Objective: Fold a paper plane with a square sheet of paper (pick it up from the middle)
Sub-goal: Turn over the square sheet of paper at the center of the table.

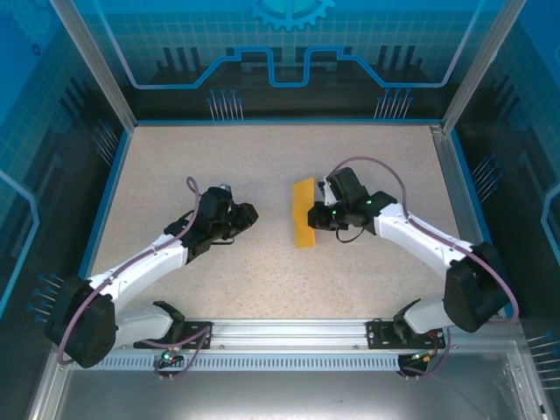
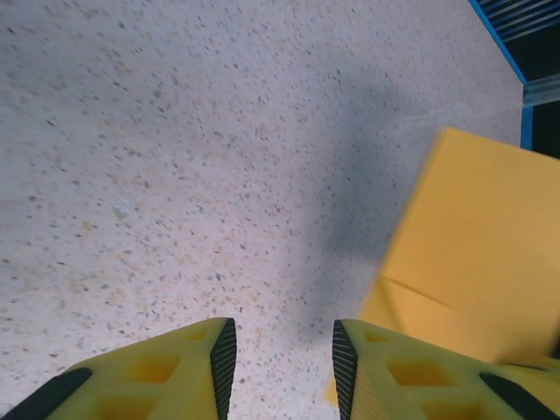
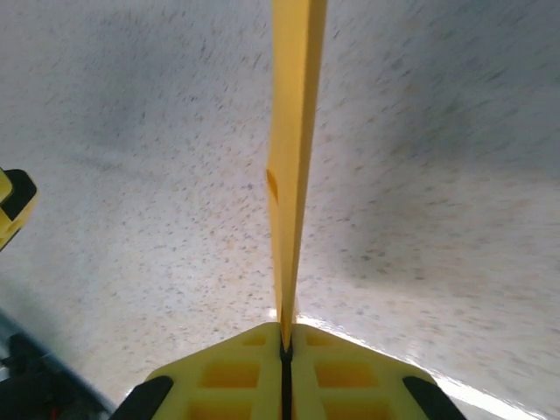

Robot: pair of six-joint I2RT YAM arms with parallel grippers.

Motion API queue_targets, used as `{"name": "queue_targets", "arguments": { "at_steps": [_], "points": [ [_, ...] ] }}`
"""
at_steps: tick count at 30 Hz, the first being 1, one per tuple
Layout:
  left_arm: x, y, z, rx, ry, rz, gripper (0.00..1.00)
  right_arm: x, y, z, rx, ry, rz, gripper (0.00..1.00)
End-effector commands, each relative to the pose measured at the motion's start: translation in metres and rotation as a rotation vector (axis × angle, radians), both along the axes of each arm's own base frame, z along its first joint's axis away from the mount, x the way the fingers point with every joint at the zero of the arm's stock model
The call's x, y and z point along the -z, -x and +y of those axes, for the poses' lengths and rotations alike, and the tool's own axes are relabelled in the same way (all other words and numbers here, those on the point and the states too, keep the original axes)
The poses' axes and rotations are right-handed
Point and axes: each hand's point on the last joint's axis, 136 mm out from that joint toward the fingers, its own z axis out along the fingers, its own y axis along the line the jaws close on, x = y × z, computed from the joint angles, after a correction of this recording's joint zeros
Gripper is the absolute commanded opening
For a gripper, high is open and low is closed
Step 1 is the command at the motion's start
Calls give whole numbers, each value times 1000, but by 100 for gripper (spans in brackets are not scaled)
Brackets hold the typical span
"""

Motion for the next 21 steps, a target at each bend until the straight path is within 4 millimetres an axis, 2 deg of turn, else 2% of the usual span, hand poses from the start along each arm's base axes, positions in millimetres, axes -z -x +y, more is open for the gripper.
{"name": "queue_targets", "arguments": {
  "at_steps": [1, 6, 8, 10, 13, 21],
  "points": [
    [12, 5, 24, -90, -60, 23, 39, -4, 23, -57, 17, 335, 14, 10],
    [11, 6, 33, -130, -75, 9, 42, -28, 29, -108, 100, 687, 8, 10],
    [11, 7, 34, -134, -82, 11, 43, -33, 31, -120, 126, 810, 24, 10],
    [13, 8, 35, -137, -85, 16, 43, -35, 30, -119, 128, 888, 29, 10],
    [13, 11, 41, -164, -89, 15, 43, -24, 28, -101, 97, 939, 44, 10],
    [5, 26, 73, -271, -146, -25, 44, 35, 23, -28, -45, 1000, 144, 11]
  ]
}}
